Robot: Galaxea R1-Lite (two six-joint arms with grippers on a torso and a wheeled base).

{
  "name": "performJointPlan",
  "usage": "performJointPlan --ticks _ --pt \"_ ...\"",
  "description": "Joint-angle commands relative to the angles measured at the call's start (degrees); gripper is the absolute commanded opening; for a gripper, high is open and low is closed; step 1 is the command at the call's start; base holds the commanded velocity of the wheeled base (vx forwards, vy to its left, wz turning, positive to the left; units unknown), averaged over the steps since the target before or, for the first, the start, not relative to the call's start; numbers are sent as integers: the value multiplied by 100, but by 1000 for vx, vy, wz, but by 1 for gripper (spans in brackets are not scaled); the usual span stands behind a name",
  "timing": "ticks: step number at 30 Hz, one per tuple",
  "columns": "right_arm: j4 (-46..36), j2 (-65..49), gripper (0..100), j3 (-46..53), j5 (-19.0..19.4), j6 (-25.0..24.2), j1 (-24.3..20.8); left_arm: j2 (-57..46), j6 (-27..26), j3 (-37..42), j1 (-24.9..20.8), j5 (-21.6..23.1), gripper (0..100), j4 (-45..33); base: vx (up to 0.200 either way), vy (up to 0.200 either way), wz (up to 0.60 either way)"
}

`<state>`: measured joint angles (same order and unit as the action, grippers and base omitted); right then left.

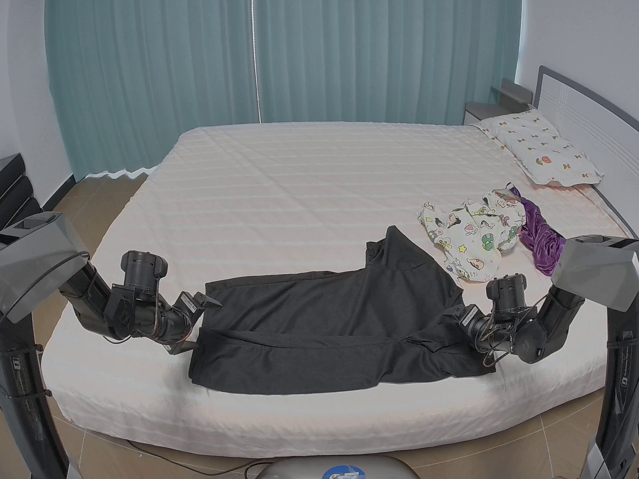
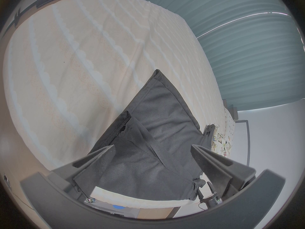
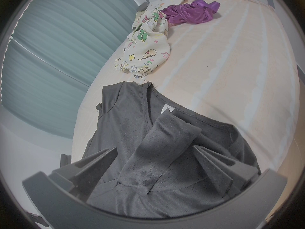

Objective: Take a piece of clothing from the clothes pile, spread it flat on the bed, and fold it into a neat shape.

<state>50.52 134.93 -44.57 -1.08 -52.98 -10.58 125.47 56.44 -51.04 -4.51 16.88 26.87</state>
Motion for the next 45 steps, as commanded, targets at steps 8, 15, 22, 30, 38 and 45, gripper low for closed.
performJointPlan --ticks 8,15,22,30,38,45 --pt "283 236 100 18 -15 95 47 -5 7 -2 3 -1 100 3 0 0 0" --pt "283 227 100 1 -6 77 56 -13 -2 -2 3 -1 100 3 0 0 0" --pt "283 192 0 10 -6 60 47 -5 -2 -2 3 -1 100 3 0 0 0" --pt "274 -28 0 256 -6 33 47 -5 -2 -2 3 -1 100 3 0 0 0" --pt "266 -203 0 361 3 -2 47 -5 -2 -2 3 -1 100 3 0 0 0" --pt "274 -353 100 440 152 -142 -5 -5 -2 -2 3 -1 100 3 0 0 0"
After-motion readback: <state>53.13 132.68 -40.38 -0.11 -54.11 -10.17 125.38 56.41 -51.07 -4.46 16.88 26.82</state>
